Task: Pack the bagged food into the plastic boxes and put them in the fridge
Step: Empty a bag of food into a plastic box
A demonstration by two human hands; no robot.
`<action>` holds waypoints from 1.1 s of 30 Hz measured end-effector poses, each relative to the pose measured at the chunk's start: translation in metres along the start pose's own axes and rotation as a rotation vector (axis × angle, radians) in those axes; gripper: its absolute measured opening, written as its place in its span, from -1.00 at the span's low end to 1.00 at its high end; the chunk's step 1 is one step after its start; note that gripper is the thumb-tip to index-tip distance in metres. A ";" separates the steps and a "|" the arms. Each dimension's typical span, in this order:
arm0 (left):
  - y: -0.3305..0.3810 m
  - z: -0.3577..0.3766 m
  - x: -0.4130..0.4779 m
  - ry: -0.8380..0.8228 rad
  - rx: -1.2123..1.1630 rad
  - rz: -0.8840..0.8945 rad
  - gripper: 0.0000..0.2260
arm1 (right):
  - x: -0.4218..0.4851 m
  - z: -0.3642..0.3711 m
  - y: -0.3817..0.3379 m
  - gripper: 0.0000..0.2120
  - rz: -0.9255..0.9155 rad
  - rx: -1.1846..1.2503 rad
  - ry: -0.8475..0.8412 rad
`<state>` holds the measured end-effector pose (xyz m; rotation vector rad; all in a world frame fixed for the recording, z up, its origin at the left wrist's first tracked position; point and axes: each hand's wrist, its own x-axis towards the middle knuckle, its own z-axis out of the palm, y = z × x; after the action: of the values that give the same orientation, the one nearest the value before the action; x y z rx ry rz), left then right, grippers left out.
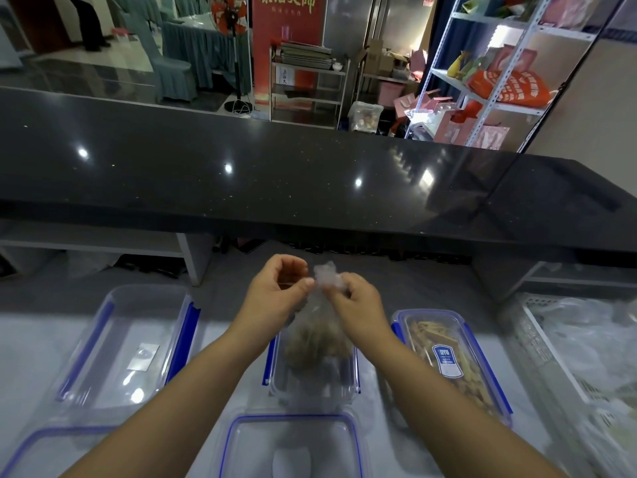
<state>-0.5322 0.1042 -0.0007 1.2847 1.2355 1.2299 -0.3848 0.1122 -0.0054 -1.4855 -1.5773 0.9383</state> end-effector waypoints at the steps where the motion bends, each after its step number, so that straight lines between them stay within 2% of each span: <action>1: -0.005 -0.002 0.000 -0.016 0.038 -0.012 -0.72 | 0.003 -0.001 0.000 -0.86 0.017 0.088 0.046; 4: -0.020 -0.004 0.000 -0.192 0.183 -0.039 -0.53 | 0.011 -0.006 -0.010 -0.87 0.087 0.264 0.086; 6: -0.028 0.001 0.000 -0.295 0.174 -0.110 -0.59 | 0.015 -0.011 -0.021 -0.87 0.128 0.397 0.050; 9: -0.039 0.008 0.002 -0.251 0.211 -0.177 -0.81 | 0.018 -0.016 -0.030 -0.87 0.133 0.578 0.045; 11: -0.043 0.008 0.005 -0.166 0.217 -0.184 -0.84 | 0.021 -0.017 -0.026 -0.87 0.116 0.583 0.072; 13: -0.044 0.006 0.009 -0.075 0.189 -0.191 -0.81 | 0.022 -0.021 -0.014 -0.66 0.062 0.470 0.098; 15: -0.042 0.004 0.011 -0.016 0.169 -0.176 -0.82 | 0.016 -0.026 0.002 -0.46 -0.048 0.202 0.135; 16: -0.042 0.003 0.012 0.000 0.161 -0.163 -0.84 | 0.012 -0.027 0.010 -0.43 -0.106 0.053 0.137; 18: -0.044 0.000 0.012 0.023 0.161 -0.149 -0.87 | 0.003 -0.025 0.026 -0.51 -0.168 -0.204 0.107; 21: -0.048 -0.005 0.011 0.048 0.173 -0.157 -0.85 | -0.005 -0.016 0.045 -0.67 -0.210 -0.558 -0.036; 24: -0.053 -0.011 0.006 0.063 0.163 -0.196 -0.85 | -0.017 -0.009 0.050 -0.59 -0.223 -0.923 -0.174; 27: -0.057 -0.017 -0.003 0.069 0.146 -0.222 -0.75 | -0.035 -0.004 0.042 -0.58 -0.294 -1.005 -0.179; 30: -0.061 -0.025 -0.013 0.104 0.156 -0.231 -0.72 | -0.050 0.001 0.042 -0.72 -0.383 -0.998 -0.222; 33: -0.065 -0.033 -0.021 0.156 0.190 -0.204 -0.77 | -0.058 0.009 0.047 -0.91 -0.406 -1.016 -0.328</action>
<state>-0.5683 0.0862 -0.0643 1.1792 1.5873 1.1019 -0.3704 0.0564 -0.0545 -1.5455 -2.6992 0.0921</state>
